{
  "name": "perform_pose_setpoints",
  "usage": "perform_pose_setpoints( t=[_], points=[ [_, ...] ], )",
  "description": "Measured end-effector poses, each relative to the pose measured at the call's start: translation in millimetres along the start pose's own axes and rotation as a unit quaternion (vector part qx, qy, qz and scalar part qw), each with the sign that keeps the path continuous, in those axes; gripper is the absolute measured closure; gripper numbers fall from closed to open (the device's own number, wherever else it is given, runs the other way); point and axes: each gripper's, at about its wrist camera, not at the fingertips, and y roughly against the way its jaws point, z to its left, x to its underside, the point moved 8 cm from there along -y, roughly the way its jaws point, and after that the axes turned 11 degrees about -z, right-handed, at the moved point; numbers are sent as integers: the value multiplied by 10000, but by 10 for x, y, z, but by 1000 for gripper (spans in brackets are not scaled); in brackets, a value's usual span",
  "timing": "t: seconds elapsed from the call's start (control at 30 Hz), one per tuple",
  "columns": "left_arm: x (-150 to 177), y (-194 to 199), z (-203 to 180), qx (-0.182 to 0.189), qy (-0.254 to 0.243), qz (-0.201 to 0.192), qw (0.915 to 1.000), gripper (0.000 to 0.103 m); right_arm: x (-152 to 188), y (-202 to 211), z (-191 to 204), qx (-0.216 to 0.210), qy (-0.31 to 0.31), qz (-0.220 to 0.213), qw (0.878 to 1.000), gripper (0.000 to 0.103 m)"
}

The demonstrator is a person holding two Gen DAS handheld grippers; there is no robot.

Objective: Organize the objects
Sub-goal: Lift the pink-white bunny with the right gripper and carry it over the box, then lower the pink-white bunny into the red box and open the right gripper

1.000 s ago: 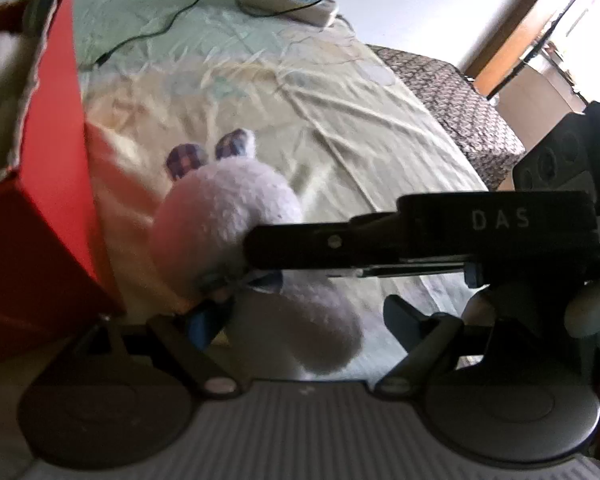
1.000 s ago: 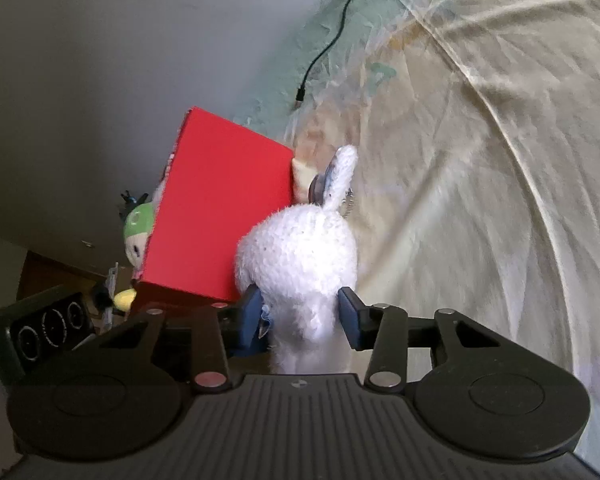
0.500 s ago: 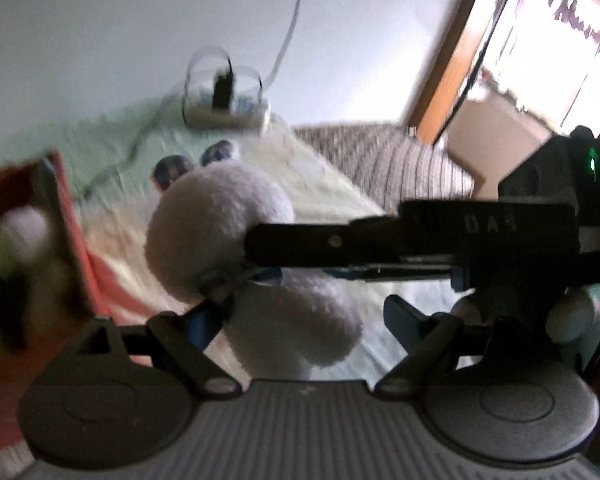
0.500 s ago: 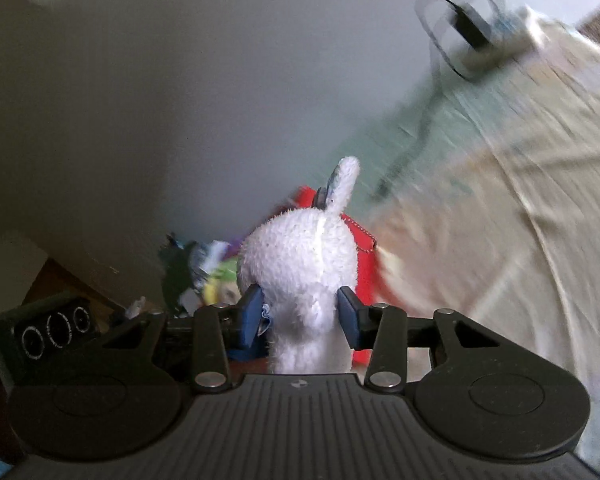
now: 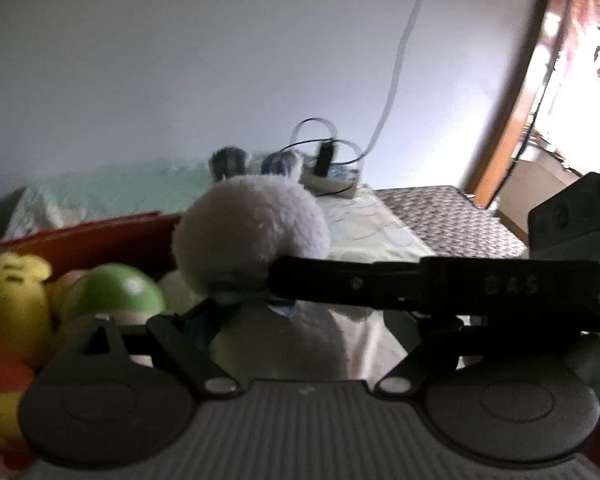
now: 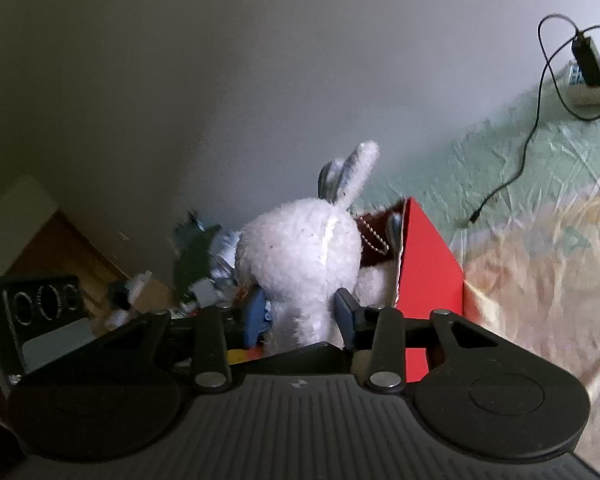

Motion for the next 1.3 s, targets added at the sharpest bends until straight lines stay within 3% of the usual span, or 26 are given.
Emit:
perform_pose_setpoints(
  t=[0.17,0.37,0.43,0.53,0.63,0.77,0.87,0.97,1.07,1.1,1.13,1.17,1.3],
  points=[
    [110,-36,305,-141,181,143,9996,20,126,-287,-21,277,154,159,9994,65],
    [203,21,608,-358,286,154,9988,20,311,-594,18,284,88,547,9981,67],
    [222,56,721,-416,413,176,9981,20,383,-628,104,385,581,498,9963,67],
    [255,89,816,-364,533,198,9977,20,410,-598,142,400,440,474,9971,66],
    [258,152,843,-330,436,175,9984,20,357,-574,116,391,326,520,9973,59],
    [288,155,856,-331,348,186,9987,20,271,-436,153,531,631,459,9955,49],
    [286,194,883,-310,417,142,9986,20,195,-341,185,565,718,202,9956,41],
    [268,235,906,-308,503,97,9982,20,98,-253,176,601,543,-97,9967,40],
    [257,256,913,-335,540,80,9979,19,-11,-237,113,842,357,-389,9951,48],
    [253,268,911,-348,539,77,9979,19,-30,-267,83,890,257,-415,9948,55],
    [252,277,914,-372,534,74,9979,19,-34,-322,68,894,138,-390,9951,71],
    [249,284,918,-398,529,71,9978,19,-15,-389,40,899,6,-285,9955,78],
    [237,337,981,-571,575,48,9967,18,103,-578,71,813,45,-153,9966,81]
  ],
)
